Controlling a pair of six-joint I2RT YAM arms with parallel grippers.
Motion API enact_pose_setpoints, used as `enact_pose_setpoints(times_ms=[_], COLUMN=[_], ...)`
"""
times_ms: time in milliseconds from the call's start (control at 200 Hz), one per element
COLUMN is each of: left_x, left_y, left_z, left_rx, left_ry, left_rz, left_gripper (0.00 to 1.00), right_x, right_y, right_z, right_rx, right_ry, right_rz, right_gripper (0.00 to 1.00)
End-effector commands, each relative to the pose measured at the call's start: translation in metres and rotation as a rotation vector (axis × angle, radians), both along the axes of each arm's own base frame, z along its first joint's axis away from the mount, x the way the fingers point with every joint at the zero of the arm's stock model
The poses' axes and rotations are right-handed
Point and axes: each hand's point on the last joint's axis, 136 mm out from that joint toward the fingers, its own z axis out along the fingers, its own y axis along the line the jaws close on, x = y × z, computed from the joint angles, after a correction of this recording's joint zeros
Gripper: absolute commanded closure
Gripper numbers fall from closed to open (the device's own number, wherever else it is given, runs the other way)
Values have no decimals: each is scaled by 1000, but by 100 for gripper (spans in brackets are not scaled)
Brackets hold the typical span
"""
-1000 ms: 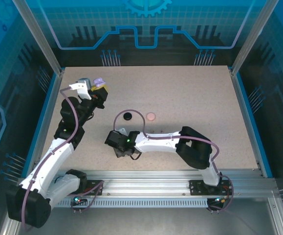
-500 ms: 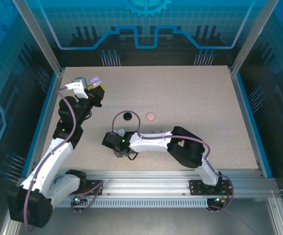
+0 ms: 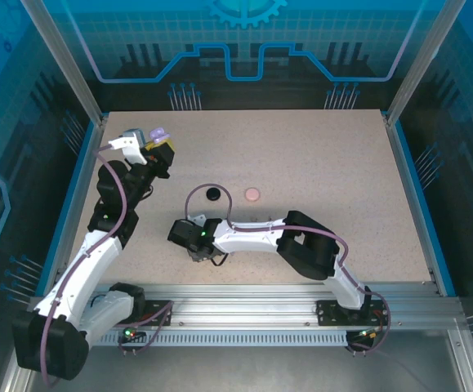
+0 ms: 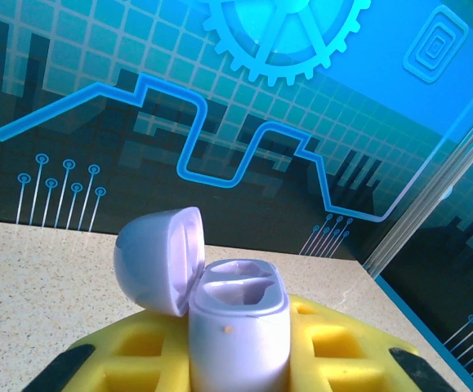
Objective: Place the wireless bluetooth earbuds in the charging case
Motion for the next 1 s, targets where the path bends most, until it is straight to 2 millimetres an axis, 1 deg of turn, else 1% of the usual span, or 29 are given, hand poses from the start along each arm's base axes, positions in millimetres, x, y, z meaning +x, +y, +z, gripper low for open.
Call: enact_pose_setpoints(times_ms=[0,155,360,465,535,675,840,995], left_x=[-1,-2,-1,-1,-2,-3,-6,-13], left_y=[1,-1,-2,-2,-3,-6,-10,-17], left_z=[15,15,13,12,12,11,7,5], left_rx=[-28,-29,-30,-32,-33,-39,-50,-47], left_ry=[-48,-46,-43,-39,-41,-44,-43,-97], left_rz=[-12,-19,-24,-29,-32,-51,-81,-126], left_gripper=[100,100,100,100,100,100,100,100], right_x=[2,1,-2,-1,0,6,16,35], right_y=[-5,-4,-2,-1,-4,-9,-20,-36], right_z=[-12,-14,-10,-6,-1,23,60,95], right_rx=[-40,-35,-21,-8,1,42,89,138], right_ry=[10,14,9,-1,-16,-64,-127,-174], right_rz=[-28,-26,-19,-18,-21,-22,-10,-5], right_gripper=[69,74,78,83,84,84,84,85])
